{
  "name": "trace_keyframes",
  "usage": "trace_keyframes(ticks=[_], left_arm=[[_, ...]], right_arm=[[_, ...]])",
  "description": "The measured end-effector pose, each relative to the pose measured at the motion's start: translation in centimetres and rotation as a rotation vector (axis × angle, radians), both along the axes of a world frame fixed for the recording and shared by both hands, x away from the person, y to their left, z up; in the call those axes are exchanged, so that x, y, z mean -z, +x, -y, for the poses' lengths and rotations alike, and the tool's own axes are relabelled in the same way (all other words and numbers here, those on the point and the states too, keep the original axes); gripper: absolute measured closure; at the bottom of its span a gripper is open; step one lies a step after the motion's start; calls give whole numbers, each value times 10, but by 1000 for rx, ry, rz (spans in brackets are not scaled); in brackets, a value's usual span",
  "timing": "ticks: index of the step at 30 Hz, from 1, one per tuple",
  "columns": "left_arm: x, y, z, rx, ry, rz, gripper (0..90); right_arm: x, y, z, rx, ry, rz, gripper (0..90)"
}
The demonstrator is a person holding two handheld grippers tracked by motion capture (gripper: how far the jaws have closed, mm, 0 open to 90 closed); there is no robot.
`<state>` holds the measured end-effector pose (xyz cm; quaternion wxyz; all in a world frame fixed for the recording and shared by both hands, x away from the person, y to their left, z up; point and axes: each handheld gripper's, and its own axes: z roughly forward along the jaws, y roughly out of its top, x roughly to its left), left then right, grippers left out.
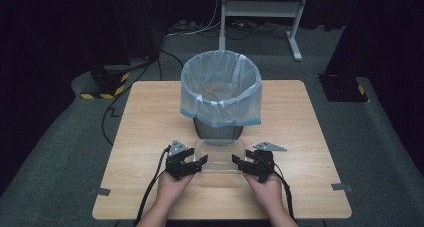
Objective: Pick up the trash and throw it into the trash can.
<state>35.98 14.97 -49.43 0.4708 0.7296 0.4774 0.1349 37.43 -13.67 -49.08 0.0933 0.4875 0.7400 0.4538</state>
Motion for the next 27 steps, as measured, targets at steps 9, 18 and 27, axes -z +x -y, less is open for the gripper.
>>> trace_keyframes(ticks=[9,18,27], left_arm=[[-13,-18,-3,-57,11,130,654],[-19,-37,13,2,44,215,695],[-26,-51,-35,-122,47,256,600]], right_arm=[[-11,-16,5,41,-49,116,594],[-18,-39,-18,-4,-180,280,723],[-16,-31,-6,24,-150,245,663]])
